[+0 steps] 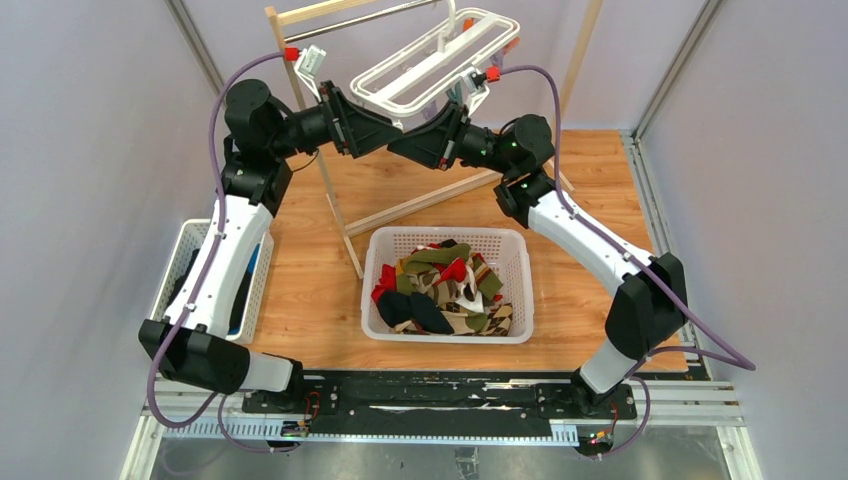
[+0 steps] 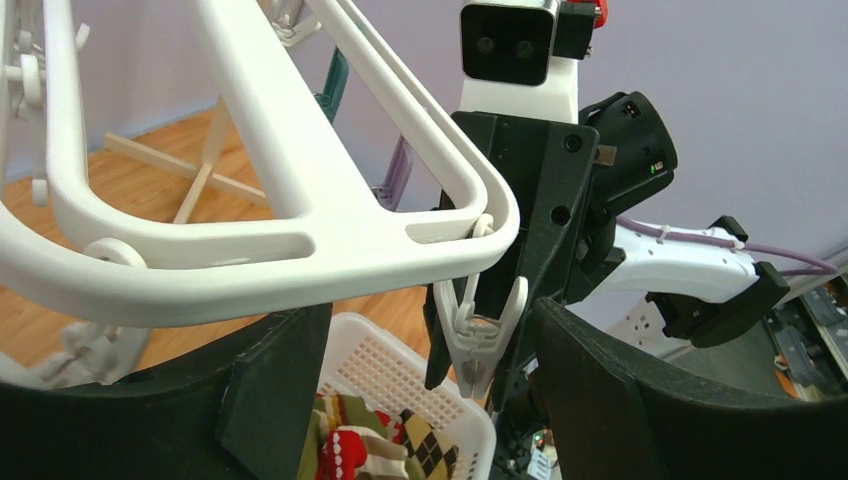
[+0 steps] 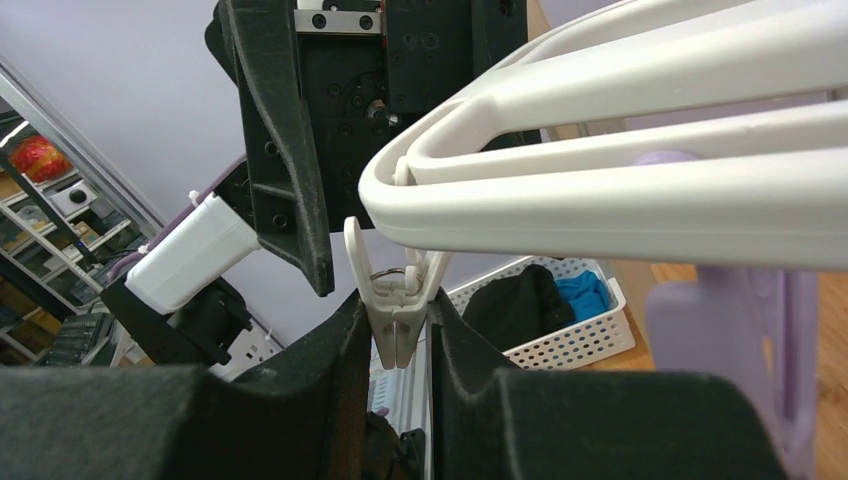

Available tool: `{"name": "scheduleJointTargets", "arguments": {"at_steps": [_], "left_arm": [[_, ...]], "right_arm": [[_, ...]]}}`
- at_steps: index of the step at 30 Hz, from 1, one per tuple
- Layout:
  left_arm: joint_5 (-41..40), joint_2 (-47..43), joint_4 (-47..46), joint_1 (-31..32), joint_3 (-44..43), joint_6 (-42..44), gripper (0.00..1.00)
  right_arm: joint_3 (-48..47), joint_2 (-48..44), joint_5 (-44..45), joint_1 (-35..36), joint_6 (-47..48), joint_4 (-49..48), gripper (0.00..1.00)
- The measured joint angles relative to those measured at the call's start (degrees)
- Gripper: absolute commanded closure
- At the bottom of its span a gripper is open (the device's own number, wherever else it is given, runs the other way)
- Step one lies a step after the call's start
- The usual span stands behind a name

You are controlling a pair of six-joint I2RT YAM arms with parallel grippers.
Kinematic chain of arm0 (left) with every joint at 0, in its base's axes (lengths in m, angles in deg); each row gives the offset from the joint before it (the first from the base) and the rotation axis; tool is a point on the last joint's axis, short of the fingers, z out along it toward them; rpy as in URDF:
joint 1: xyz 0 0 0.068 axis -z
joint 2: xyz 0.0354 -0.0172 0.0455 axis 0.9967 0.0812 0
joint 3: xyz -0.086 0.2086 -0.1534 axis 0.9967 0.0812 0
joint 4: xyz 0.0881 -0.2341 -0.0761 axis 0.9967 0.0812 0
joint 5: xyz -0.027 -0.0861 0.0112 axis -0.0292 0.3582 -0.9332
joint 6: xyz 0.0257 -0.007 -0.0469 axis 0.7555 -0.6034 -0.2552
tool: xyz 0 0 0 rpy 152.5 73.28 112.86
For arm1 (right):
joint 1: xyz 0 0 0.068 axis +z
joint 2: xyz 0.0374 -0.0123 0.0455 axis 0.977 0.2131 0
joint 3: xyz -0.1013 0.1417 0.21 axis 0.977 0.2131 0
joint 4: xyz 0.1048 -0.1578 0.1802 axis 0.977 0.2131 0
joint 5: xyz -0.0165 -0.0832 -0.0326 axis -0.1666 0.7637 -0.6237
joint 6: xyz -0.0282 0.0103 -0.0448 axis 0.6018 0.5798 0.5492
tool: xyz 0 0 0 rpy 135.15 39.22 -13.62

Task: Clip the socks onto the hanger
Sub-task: Open the clamp at the hanger.

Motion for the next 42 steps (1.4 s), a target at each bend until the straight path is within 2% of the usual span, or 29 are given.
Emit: {"name": "scheduleJointTargets", "arguments": {"at_steps": [11, 18, 26, 29, 35, 37, 42], "left_arm": [[1.42, 2.38, -5.66, 0.85, -0.20, -3.58, 0.35], [2.86, 2.93, -9.53, 1.36, -0.35, -7.26, 0.55], [2.84, 2.62, -12.59, 1.40, 1.09, -8.46, 0.67], [2.62, 2.29, -13.20, 1.40, 1.77, -8.66, 0.77], [1.22, 1.86, -13.62, 1.66, 2.23, -9.73, 0.99], [-0.04, 1.46, -13.64, 1.70, 3.06, -10.10, 1.00], [-3.04, 0.44, -12.55, 1.70, 4.61, -10.99, 1.00]], "right_arm": [[-1.07, 1.66, -2.01, -0.35, -4.09, -2.16, 1.00], [-2.10, 3.19, -2.60, -0.52, -5.95, -3.21, 1.00], [-2.27, 3.23, -3.43, -0.63, -7.41, -4.72, 0.98], [-2.27, 3.39, -3.72, -0.63, -8.33, -4.83, 0.88], [-1.68, 3.10, -3.76, -1.05, -8.20, -5.64, 0.54], [-0.33, 1.81, -3.34, -1.46, -6.78, -4.24, 0.43], [4.79, -5.84, 0.63, -3.41, 2.21, 5.64, 0.37]]}}
